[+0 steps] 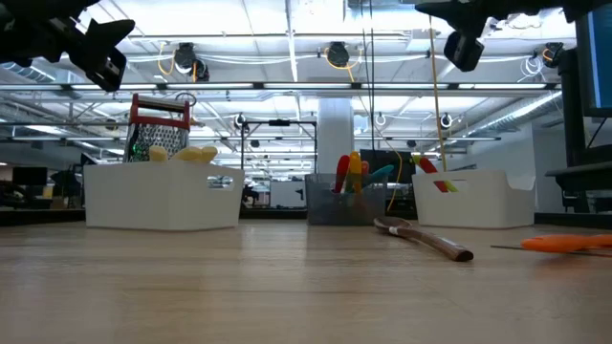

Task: Pick & Place Kitchen Items
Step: Put the wooden slotted spoon into the right white bin

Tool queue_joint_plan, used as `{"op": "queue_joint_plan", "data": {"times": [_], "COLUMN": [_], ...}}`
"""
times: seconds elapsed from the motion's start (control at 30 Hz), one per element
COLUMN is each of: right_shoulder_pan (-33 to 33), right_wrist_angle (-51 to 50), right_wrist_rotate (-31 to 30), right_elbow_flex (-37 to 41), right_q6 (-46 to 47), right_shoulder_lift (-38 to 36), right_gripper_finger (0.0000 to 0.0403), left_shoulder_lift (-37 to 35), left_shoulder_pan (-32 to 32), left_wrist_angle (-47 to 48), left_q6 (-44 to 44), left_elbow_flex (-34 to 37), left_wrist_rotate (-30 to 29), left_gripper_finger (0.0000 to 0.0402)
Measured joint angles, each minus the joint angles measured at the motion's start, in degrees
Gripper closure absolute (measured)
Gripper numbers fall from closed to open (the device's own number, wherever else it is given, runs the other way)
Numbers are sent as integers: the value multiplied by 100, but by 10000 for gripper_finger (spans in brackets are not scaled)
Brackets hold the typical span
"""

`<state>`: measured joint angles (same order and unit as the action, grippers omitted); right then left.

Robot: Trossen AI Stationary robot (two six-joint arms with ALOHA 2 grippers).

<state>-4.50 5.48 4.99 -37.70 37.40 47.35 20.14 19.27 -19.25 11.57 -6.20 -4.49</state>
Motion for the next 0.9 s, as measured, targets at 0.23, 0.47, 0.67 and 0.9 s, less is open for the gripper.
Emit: {"op": "queue_joint_plan", "data": {"times": [0.23,0.47,0.67,0.9], "right_shoulder_pan": [-706,-961,-963,-943], "right_wrist_angle": [-219,-1902,-2860,-2942], "right_wrist_rotate": [-634,-983,-939,-566], "right_elbow_flex": [-616,-1519,-2178,-2279], "right_q6": [194,1003,2083,3388], "right_shoulder_lift": [1058,2239,3343,4090], "right_gripper_finger": [332,332,332,332], "left_shoulder_lift": [0,0,1,2], "left_shoulder_pan": [0,0,-2,0], "left_wrist_angle": [10,10,15,104], "left_q6": [-135,-288,-438,-454], "left_elbow_flex": [0,0,0,0], "left_wrist_rotate": [2,290,298,302], "left_gripper_finger": [220,220,220,220]}}
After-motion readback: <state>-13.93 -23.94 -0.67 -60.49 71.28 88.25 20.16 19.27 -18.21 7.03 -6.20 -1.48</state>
